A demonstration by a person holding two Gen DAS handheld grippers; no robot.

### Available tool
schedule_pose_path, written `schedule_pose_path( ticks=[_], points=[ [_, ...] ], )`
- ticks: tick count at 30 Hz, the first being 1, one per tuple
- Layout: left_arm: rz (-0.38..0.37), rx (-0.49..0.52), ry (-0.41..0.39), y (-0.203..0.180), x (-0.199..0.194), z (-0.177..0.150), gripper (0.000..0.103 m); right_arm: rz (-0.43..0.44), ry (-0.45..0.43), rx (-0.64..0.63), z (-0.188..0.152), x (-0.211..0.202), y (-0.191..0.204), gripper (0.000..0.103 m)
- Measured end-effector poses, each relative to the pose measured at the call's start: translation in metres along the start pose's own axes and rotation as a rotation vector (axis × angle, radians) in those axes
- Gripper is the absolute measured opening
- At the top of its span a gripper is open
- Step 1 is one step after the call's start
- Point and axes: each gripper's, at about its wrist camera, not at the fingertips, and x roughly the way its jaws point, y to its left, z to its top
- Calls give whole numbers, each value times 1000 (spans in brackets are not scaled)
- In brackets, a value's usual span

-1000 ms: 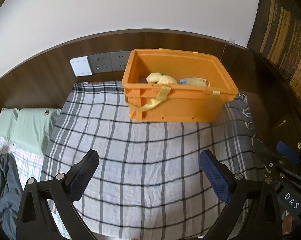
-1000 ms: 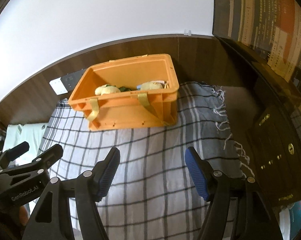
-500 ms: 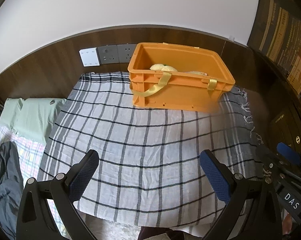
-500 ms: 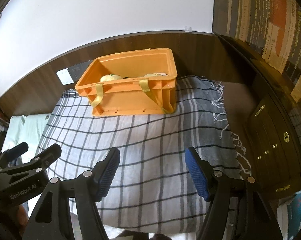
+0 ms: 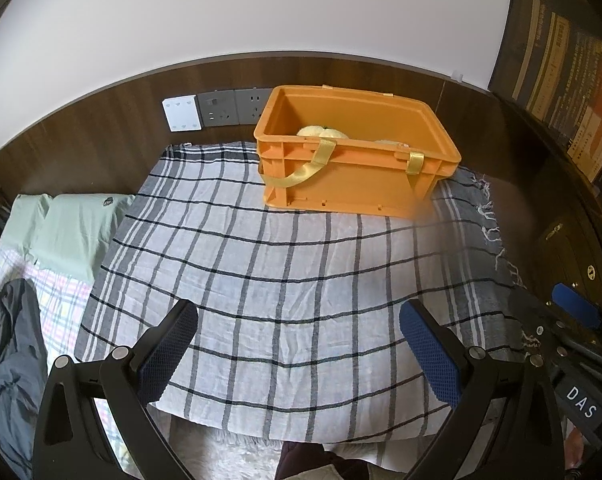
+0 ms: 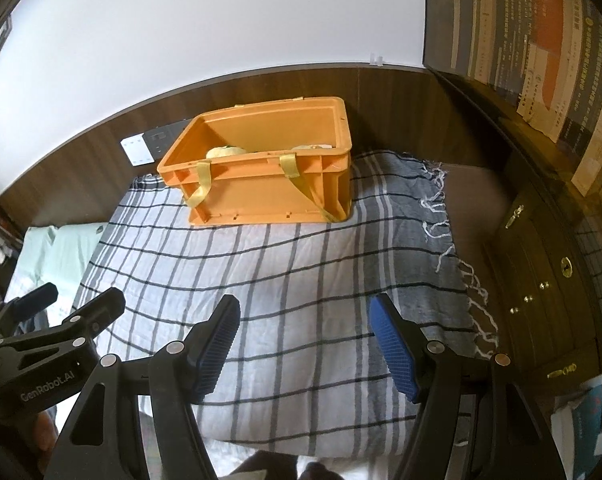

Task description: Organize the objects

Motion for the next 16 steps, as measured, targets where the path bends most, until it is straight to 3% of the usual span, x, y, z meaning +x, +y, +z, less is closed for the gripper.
schedule_pose_path(
  ticks=[16],
  points=[
    [1, -8, 1, -1, -5, -7, 103, 6, 2, -5, -5, -5, -2, 67]
  ],
)
